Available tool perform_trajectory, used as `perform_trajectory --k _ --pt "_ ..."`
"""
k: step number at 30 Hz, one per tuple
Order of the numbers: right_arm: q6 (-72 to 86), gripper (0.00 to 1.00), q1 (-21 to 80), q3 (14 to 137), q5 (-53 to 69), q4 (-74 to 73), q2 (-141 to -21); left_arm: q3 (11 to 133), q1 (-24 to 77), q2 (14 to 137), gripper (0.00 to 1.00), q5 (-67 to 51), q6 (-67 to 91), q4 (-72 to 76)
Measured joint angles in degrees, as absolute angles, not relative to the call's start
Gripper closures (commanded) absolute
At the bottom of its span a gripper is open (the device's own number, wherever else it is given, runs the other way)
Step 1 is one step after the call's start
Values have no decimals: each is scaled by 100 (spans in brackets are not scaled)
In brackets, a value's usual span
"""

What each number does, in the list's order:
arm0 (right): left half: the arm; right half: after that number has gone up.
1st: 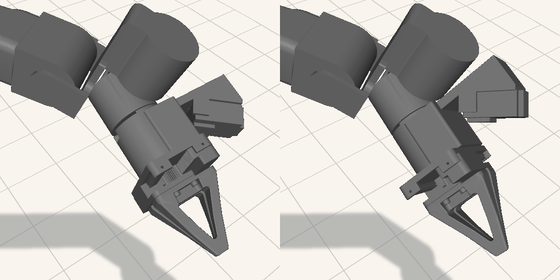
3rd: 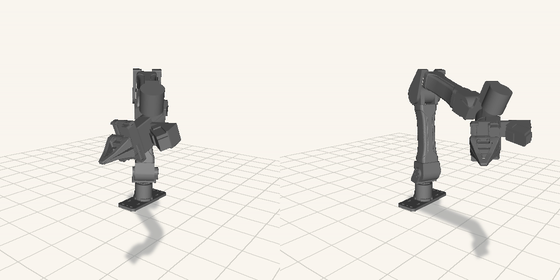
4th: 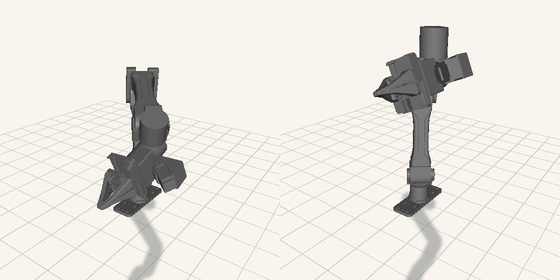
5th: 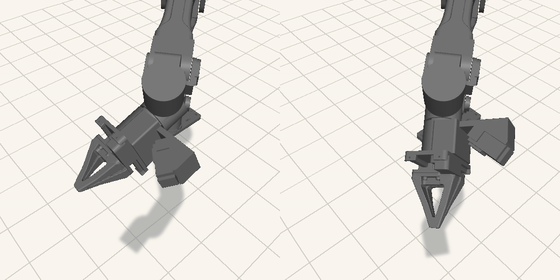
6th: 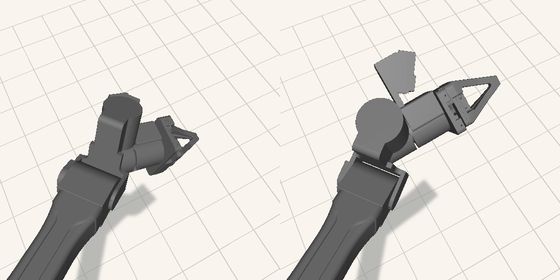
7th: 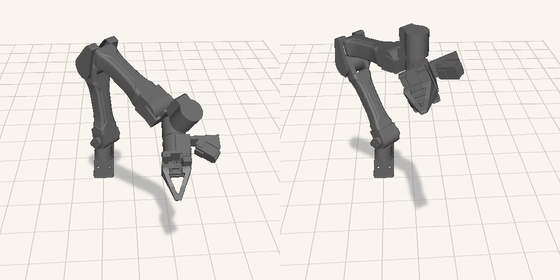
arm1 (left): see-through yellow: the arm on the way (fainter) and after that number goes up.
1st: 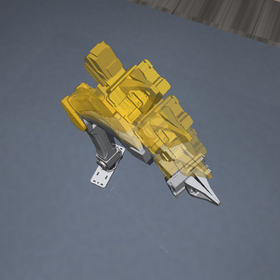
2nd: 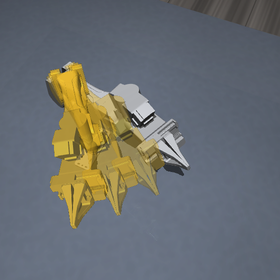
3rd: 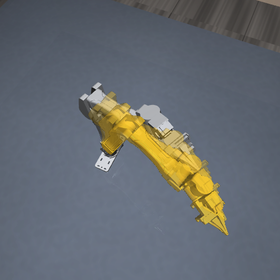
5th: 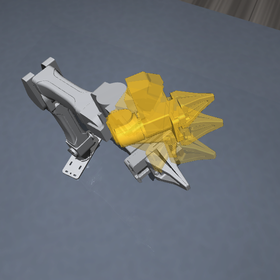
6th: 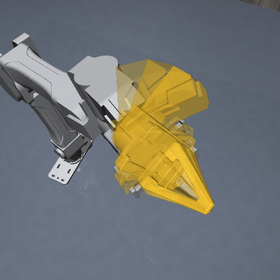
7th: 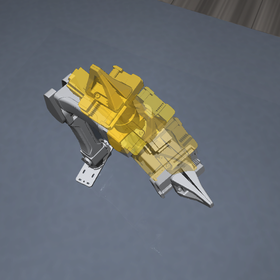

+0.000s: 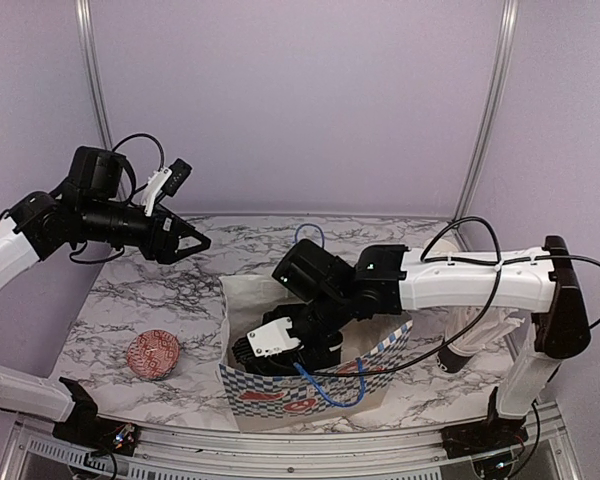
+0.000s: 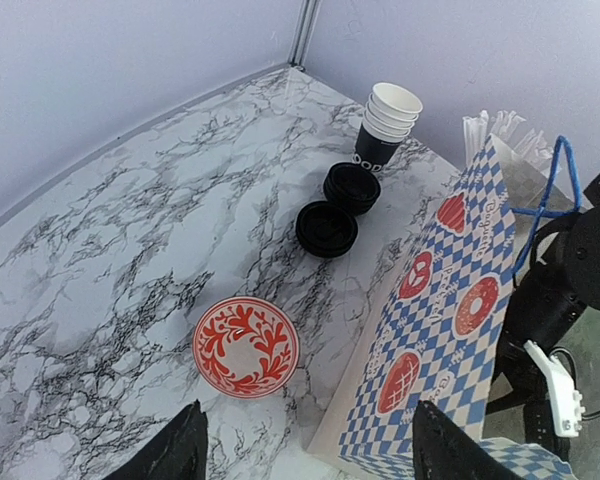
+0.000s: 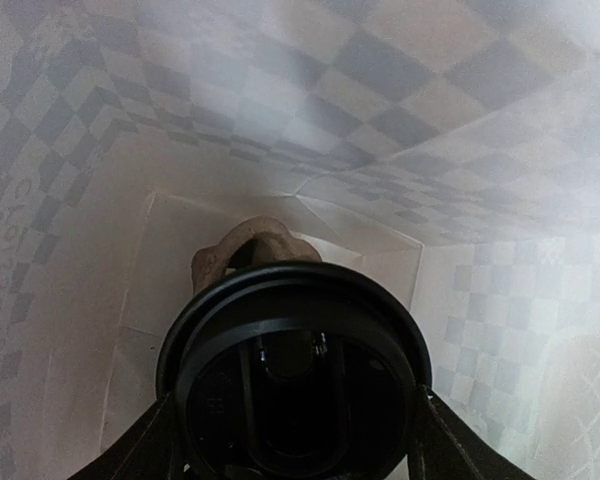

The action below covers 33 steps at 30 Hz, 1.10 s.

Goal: Pack the takeout coffee

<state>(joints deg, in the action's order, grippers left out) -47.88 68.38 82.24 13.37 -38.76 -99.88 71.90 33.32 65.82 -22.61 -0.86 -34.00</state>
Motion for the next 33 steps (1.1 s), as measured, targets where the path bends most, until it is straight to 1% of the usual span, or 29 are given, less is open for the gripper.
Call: perform_trajectory --k 1,3,8,15,24,33 --pt "-4777 33 6838 8281 1363 -3972 -10009 7207 3367 6519 27 -2300 -91 -3402" --pt "-4770 26 6838 8337 1393 -4080 -10027 7244 3481 6429 27 -2375 -97 -3413" --pt "-4681 19 6838 8512 1516 -4421 -10053 7314 3959 6486 26 -2436 -156 -3413" --pt "-4606 14 6838 9105 1621 -4807 -10149 7439 4536 7013 26 -2451 -272 -3428" --pt "-4678 4 6838 9741 1734 -5201 -10311 7837 4678 7564 30 -2425 -493 -3511" --pt "-4860 3 6838 10184 1769 -5638 -10315 7929 4678 7649 29 -2335 -582 -3627"
